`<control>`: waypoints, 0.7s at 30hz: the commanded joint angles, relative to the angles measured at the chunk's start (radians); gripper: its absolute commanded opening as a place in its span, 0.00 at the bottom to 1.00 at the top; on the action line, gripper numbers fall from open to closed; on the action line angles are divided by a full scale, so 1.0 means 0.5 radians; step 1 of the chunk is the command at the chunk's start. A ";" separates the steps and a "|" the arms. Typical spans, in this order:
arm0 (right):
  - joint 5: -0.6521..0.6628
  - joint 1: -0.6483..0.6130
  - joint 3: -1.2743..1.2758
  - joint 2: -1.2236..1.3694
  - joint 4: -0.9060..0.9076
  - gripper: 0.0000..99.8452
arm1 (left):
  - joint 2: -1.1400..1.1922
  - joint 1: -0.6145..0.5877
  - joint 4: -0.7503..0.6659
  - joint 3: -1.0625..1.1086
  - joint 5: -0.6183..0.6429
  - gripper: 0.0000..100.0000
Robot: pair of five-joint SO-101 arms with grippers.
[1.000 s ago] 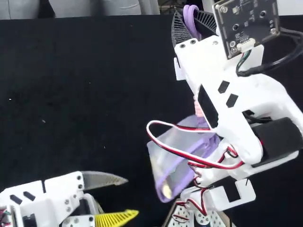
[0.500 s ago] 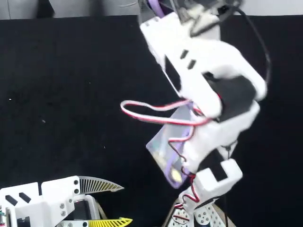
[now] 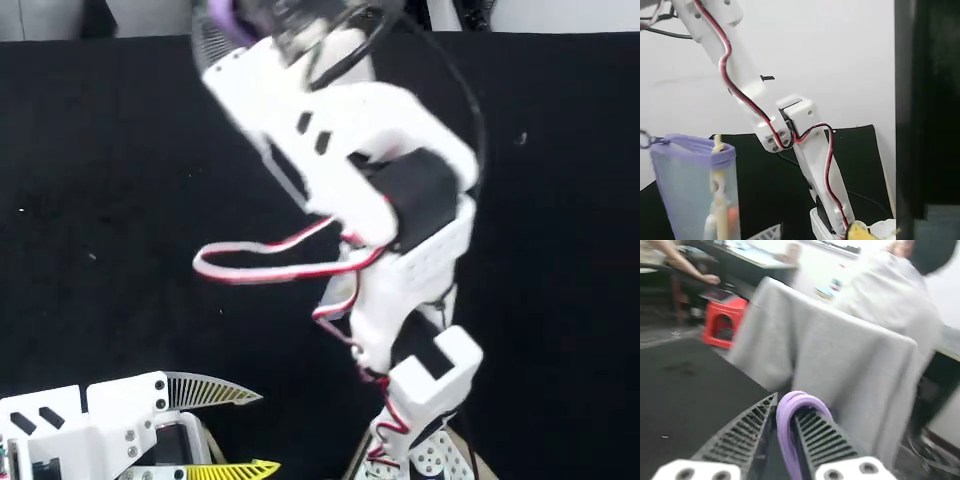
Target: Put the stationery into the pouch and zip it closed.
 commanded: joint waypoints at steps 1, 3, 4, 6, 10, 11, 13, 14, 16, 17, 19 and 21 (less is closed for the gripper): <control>0.187 -0.221 -0.029 -0.011 -0.086 0.01 | 0.006 0.017 0.037 -0.057 0.021 0.21; 0.270 -0.258 -0.041 -0.020 -0.089 0.01 | 0.006 -0.002 0.037 -0.066 0.021 0.20; 0.282 -0.264 -0.041 -0.023 -0.107 0.01 | 0.006 -0.041 0.037 -0.075 0.021 0.19; 0.298 -0.264 -0.044 -0.026 -0.144 0.01 | 0.006 -0.158 0.034 -0.081 0.012 0.17; 0.301 -0.252 -0.069 -0.060 -0.215 0.01 | 0.006 -0.416 0.034 -0.081 0.018 0.16; 0.301 -0.227 -0.084 -0.081 -0.218 0.01 | 0.006 -0.456 0.034 -0.081 0.012 0.16; 0.298 -0.172 -0.121 -0.137 -0.218 0.01 | 0.006 -0.511 0.034 -0.081 0.006 0.16; 0.288 -0.138 -0.124 -0.164 -0.206 0.01 | 0.006 -0.520 0.034 -0.081 0.006 0.16; 0.285 -0.037 -0.130 -0.213 -0.107 0.01 | 0.006 -0.517 0.037 -0.081 0.006 0.16; 0.285 0.006 -0.146 -0.235 -0.040 0.01 | 0.006 -0.517 0.037 -0.078 0.006 0.16; 0.282 0.071 -0.170 -0.290 0.071 0.01 | 0.006 -0.517 0.037 -0.075 0.006 0.16; 0.282 0.123 -0.226 -0.342 0.153 0.01 | 0.006 -0.517 0.037 -0.078 0.006 0.16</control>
